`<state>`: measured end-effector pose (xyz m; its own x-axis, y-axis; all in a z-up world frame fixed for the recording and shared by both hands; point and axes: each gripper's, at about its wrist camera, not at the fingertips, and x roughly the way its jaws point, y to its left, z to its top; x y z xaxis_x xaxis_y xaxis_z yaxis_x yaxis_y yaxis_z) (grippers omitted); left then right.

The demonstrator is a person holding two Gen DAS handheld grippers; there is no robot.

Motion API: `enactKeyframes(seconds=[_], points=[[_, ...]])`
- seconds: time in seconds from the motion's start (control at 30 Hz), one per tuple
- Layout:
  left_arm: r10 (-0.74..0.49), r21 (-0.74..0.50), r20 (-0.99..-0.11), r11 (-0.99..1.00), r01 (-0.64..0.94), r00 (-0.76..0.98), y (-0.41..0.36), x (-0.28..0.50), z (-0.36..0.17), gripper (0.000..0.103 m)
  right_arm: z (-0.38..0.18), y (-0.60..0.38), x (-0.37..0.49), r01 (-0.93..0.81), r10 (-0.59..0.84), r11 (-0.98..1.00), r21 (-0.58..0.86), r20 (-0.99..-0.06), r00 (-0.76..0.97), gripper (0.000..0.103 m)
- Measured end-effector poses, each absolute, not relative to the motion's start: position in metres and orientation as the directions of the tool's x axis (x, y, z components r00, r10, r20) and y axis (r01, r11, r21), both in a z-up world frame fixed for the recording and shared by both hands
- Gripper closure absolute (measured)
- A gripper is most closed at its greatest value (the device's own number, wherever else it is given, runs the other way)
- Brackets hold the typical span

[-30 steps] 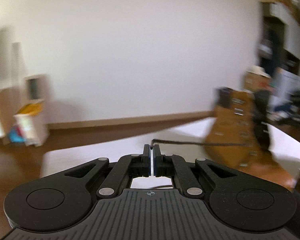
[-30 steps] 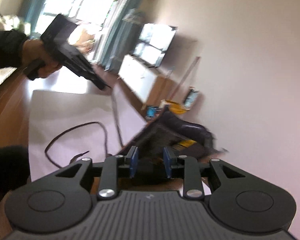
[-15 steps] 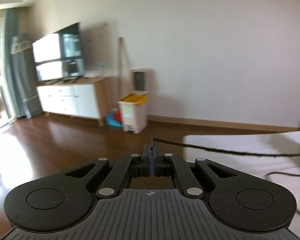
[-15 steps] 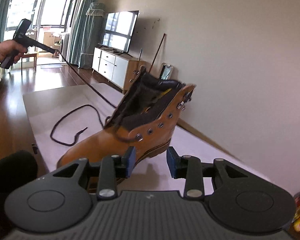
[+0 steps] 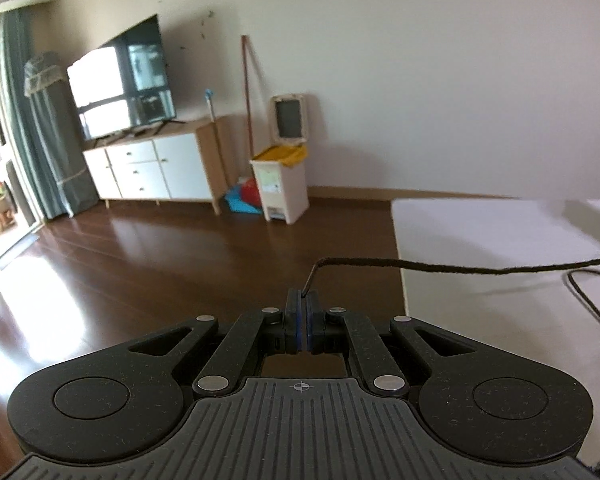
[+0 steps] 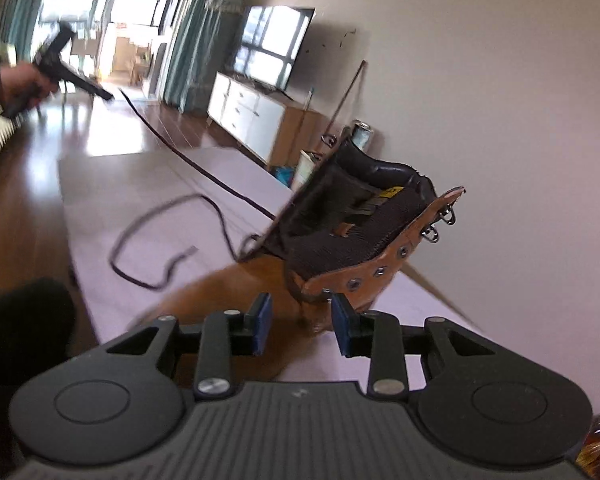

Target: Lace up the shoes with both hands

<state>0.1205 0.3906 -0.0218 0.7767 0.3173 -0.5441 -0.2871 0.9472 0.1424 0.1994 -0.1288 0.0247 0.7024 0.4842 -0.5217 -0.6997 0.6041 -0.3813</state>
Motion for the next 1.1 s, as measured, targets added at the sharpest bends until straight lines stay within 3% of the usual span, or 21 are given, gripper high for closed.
enactKeyframes(seconds=[0.13, 0.23, 0.47, 0.93, 1.1], points=[[0.309, 0.136, -0.547, 0.95, -0.282, 0.778, 0.387, 0.116, -0.031, 0.101, 0.014, -0.116, 0.197, -0.672, 0.429, 0.536, -0.511, -0.521, 0.738, 0.068], [0.296, 0.13, -0.549, 0.954, -0.27, 0.781, 0.386, 0.115, -0.035, 0.101, 0.014, -0.114, 0.201, -0.662, 0.422, 0.544, -0.515, -0.514, 0.747, 0.068], [0.286, 0.135, -0.564, 0.957, -0.255, 0.775, 0.384, 0.114, -0.043, 0.101, 0.03, -0.129, 0.211, -0.661, 0.465, 0.675, -0.327, -0.507, 0.725, 0.068], [0.342, 0.15, -0.569, 0.937, -0.314, 0.748, 0.399, 0.108, -0.05, 0.101, 0.034, -0.132, 0.21, -0.628, 0.45, 0.723, -0.287, -0.494, 0.744, 0.067], [0.325, 0.144, -0.589, 0.943, -0.3, 0.74, 0.395, 0.103, -0.053, 0.101, 0.039, -0.123, 0.195, -0.695, 0.53, 0.678, -0.238, -0.497, 0.687, 0.067]])
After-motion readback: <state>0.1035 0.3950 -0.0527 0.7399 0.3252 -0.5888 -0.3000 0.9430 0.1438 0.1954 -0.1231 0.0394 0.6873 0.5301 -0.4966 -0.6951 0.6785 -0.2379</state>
